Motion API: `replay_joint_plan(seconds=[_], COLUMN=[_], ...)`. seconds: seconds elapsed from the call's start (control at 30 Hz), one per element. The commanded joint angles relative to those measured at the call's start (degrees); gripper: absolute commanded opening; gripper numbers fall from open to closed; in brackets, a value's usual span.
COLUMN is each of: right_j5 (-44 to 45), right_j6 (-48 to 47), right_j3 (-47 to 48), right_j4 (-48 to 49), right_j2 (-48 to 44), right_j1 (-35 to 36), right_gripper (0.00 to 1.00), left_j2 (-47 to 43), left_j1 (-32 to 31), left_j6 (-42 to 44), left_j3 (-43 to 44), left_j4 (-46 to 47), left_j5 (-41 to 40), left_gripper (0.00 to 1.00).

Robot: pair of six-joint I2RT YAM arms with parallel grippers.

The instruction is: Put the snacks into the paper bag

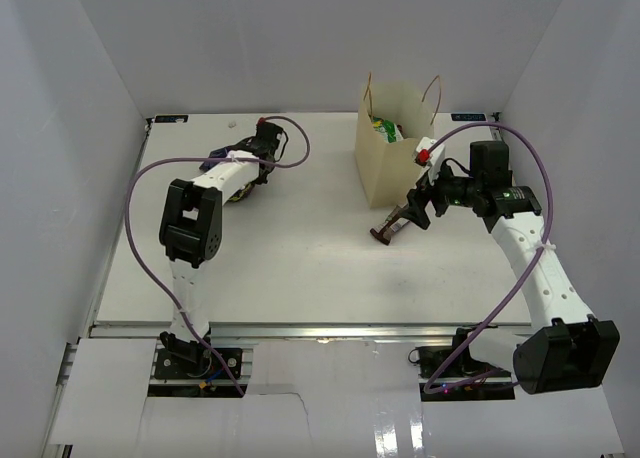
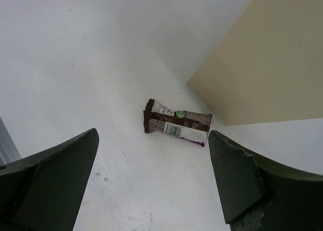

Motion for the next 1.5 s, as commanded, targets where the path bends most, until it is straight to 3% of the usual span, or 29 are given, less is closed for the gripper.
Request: replay_joint_plan(seconds=[0.0,0.2,0.33,0.57,0.77,1.2,1.47], right_j5=[-1.0,-0.74,-1.17,-1.53,-1.35,-0.12,-0.03], right_j6=[0.75,0.92,1.27,1.36,1.54,1.54,1.71], right_j3=[-0.52,-1.49,-1.14,0.18,0.09,-3.07,-4.22], right_j4=[1.0,1.0,1.17,1.35,1.26,1.08,1.08], right_j2=[-2.9,-4.22,-3.87,-3.52,-4.66,-7.21,-7.91], right_j1=[-0.54,-1.24,-1.59,-1.95,-2.56,-3.79,-4.14], right_gripper=[0.95,0.95,0.95,0.95,0.95,0.95,0.95], left_j2=[-5.8,-19.95,-33.12,-41.06,-39.15,-19.11,-13.84], left_j1=[0.26,0.26,0.26,0.08,-0.62,-9.23,-13.45], left_j6=[-2.95,-7.69,-12.87,-21.74,-29.57,-35.38,-35.47], left_j3=[0.63,-1.74,-6.83,-9.67,-3.08,34.18,37.36], left_j4=[-2.32,0.74,7.34,18.5,28.6,31.52,41.27], left_j5=[4.89,20.24,30.37,46.2,53.05,56.77,52.63], left_gripper=[0.16,0.03,0.01,0.0,0.0,0.0,0.0])
